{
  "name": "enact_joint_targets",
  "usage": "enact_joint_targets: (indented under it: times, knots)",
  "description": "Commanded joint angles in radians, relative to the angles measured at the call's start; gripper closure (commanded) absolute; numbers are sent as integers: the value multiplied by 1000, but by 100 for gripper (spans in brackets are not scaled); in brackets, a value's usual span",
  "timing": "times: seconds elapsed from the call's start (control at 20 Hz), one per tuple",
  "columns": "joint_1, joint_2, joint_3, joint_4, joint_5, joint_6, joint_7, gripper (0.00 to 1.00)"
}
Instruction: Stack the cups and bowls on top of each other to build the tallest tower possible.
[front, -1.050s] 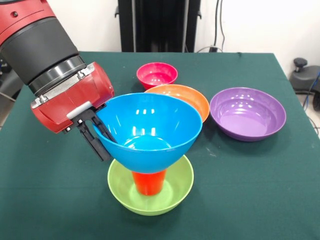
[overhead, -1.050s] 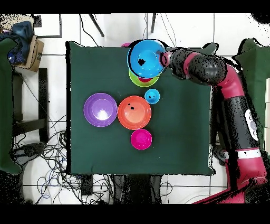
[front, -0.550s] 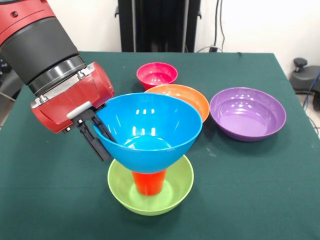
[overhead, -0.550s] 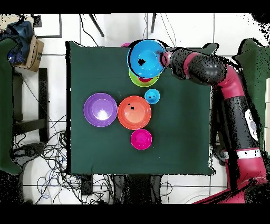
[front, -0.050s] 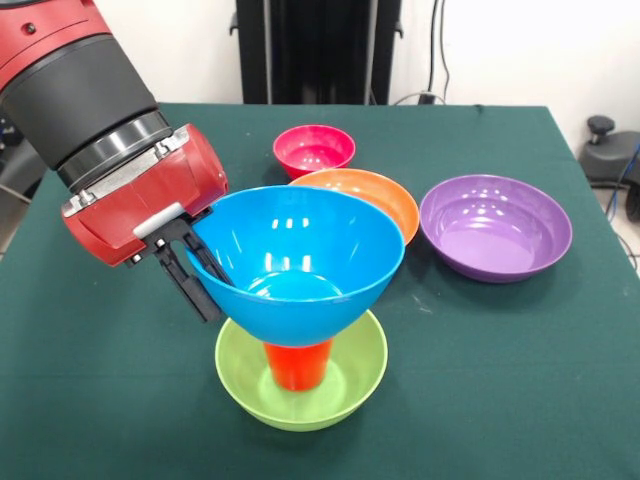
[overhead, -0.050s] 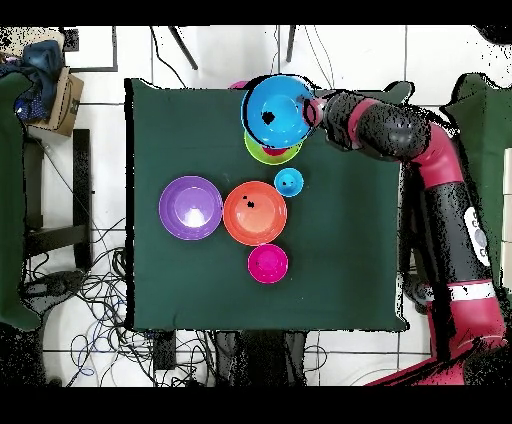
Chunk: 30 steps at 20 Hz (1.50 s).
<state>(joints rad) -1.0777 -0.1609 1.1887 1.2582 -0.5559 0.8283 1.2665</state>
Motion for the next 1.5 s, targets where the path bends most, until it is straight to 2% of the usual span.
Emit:
enact_joint_targets:
  times: [0.05, 1.5]
  knots:
    - [32, 1, -28, 26, -23, 9, -258, 100]
    - [39, -2, -21, 42, -22, -14, -229, 100]
